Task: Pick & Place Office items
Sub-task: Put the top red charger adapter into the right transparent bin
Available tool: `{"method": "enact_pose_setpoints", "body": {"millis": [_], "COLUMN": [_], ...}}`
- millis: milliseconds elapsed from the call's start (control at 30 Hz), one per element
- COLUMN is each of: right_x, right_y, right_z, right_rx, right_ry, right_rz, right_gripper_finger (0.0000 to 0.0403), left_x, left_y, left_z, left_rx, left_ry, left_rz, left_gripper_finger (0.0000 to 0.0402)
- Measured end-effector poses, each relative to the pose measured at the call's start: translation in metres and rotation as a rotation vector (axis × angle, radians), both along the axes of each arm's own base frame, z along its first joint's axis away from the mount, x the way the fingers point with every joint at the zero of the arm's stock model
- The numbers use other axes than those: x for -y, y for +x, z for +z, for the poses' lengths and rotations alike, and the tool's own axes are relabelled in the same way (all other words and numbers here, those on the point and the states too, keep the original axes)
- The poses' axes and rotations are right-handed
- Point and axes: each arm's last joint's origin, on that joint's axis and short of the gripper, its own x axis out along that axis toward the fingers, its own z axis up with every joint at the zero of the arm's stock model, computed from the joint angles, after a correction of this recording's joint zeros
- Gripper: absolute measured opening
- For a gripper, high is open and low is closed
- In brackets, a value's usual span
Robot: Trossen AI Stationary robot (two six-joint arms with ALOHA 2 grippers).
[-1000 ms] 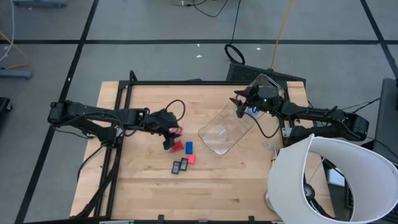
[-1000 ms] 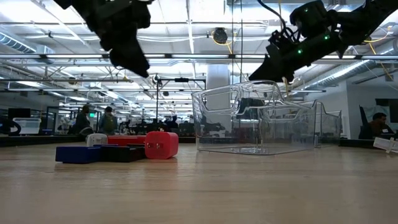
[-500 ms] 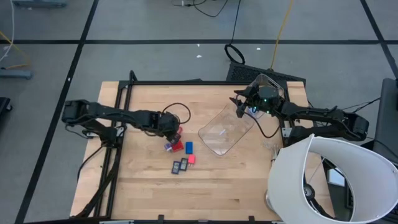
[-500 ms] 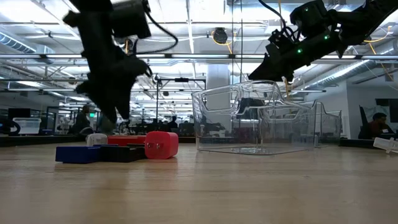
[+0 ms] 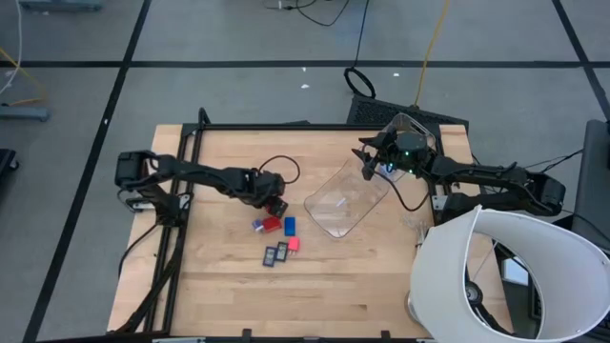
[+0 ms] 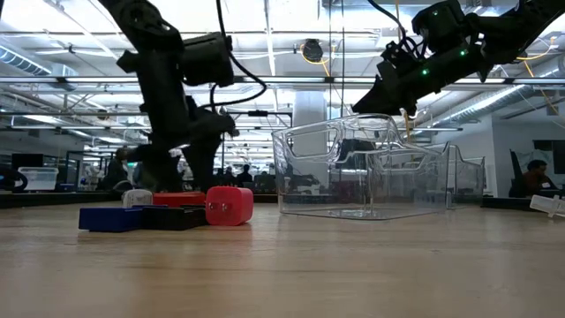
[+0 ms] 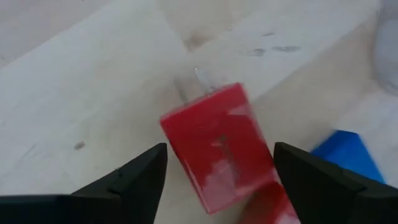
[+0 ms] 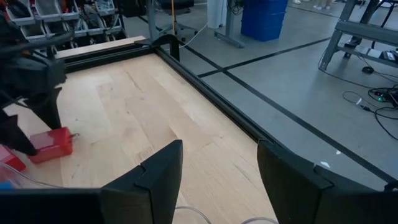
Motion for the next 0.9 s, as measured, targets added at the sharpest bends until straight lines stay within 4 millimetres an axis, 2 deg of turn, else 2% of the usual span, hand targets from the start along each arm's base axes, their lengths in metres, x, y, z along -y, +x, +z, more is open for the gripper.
{"method": "enact_pose_setpoints", "body": {"millis": [133,300,533,733,900], "right_x": [0.0,0.0,0.0,0.0,0.0], "right_y": [0.0,0.0,0.0,0.0,0.0], "right_z": [0.0,0.0,0.0,0.0,0.0], "right_rx": [0.0,0.0,0.0,0.001,0.001], "right_ry": [0.0,0.0,0.001,0.001,0.001], "right_rz": [0.0,0.0,0.0,0.0,0.0], "right_gripper_finger": [0.0196,0.0196,0.0196,0.0196,0.0196], "left_x": [-0.002,-0.002,-0.002,-0.001,-0.001], "left_y": [0.001,0.004,0.003,0.005,0.006], "left_z": [-0.011,-0.021,-0.022,-0.023,-0.022], "left_rx": [-0.05,-0.088,-0.123,-0.11,-0.117], "left_ry": [0.038,0.05,0.116,0.141,0.192], "left_rz": [0.014,0.009,-0.161,-0.203,-0.302], "left_gripper_finger": [0.0313,0.0309,0.0286,0.0272,0.0271]}}
